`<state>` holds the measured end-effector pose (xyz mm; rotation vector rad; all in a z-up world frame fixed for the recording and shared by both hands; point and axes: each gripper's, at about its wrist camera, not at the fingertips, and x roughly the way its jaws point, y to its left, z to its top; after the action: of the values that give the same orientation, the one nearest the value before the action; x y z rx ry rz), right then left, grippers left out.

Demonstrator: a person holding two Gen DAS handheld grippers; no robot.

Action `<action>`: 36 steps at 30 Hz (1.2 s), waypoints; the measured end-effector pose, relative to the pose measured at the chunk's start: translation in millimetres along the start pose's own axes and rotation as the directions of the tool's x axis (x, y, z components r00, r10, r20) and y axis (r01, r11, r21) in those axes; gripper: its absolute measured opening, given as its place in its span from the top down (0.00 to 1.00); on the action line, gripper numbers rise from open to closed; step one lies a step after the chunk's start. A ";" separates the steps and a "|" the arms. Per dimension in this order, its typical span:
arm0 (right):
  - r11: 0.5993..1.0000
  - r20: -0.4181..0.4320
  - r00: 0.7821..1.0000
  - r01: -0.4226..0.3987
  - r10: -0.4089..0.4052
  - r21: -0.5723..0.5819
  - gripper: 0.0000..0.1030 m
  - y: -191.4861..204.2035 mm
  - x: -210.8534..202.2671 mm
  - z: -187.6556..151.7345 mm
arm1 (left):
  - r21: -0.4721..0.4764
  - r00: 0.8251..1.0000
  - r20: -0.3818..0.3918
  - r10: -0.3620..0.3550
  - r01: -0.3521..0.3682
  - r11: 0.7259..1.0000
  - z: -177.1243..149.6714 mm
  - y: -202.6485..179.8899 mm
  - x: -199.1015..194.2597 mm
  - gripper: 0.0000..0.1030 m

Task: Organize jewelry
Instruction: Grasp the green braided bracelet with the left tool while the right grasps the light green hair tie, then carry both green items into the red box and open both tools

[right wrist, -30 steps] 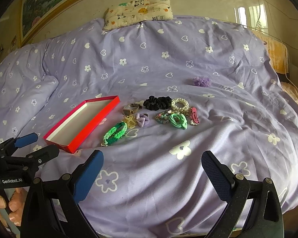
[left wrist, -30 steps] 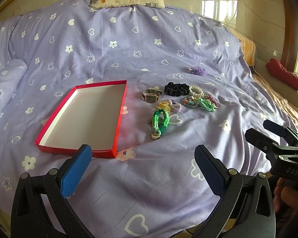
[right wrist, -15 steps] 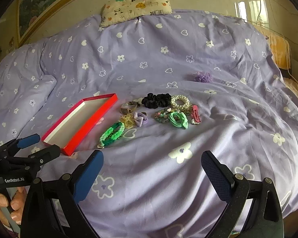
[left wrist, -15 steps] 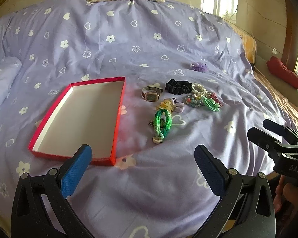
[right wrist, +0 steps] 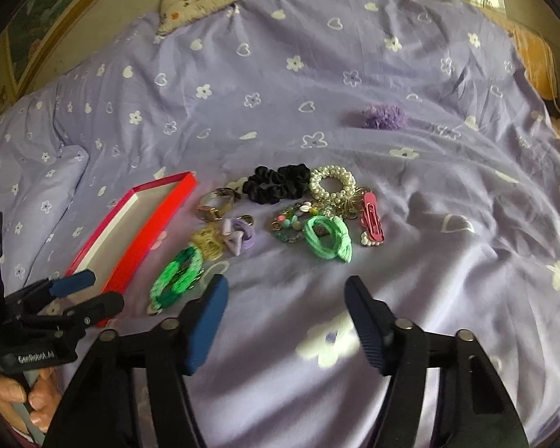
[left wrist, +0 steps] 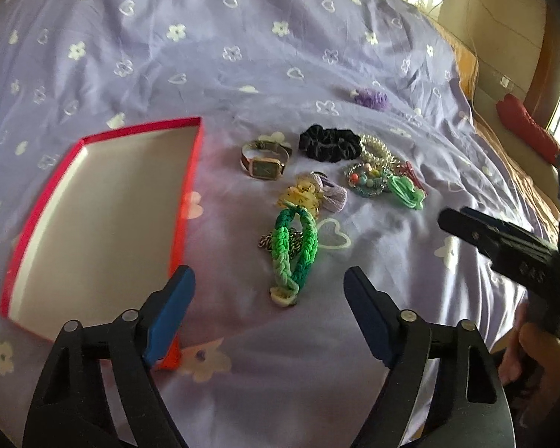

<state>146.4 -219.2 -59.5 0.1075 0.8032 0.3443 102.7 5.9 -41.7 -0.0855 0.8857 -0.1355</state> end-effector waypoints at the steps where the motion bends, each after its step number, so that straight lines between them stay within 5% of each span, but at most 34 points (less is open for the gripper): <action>1: 1.000 -0.009 1.000 0.004 -0.004 0.009 0.39 -4.1 8.2 4.6 | 0.000 1.000 -0.010 0.000 0.000 1.000 1.2 0.2 4.6 0.21; 10: 0.998 -0.090 0.995 0.052 -0.049 0.030 0.50 -26.8 62.3 26.6 | -0.010 0.995 -0.091 -0.040 0.039 0.999 9.4 4.7 41.8 0.35; 16: 0.998 -0.103 0.993 0.054 -0.050 0.031 0.86 -31.4 70.9 23.9 | 0.002 0.990 -0.121 -0.076 0.077 0.997 10.3 0.7 55.4 0.54; 20: 0.999 -0.089 0.995 0.041 -0.038 0.032 0.86 -28.8 63.9 22.2 | 0.006 0.984 -0.132 -0.124 0.125 0.992 9.7 -2.5 56.7 0.82; 23: 0.999 -0.080 0.997 0.023 -0.021 0.025 0.86 -21.9 55.2 19.4 | 0.013 0.982 -0.123 -0.143 0.145 0.989 8.4 -4.8 51.7 0.90; 36: 0.994 -0.059 0.992 -0.113 0.112 -0.003 0.86 30.7 23.3 9.1 | -0.043 0.988 -0.025 -0.152 0.151 0.988 5.8 23.1 -0.2 0.91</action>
<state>159.8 -182.1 -62.3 0.1378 0.8563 0.4584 109.0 28.9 -40.9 -0.1895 0.9097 -0.2608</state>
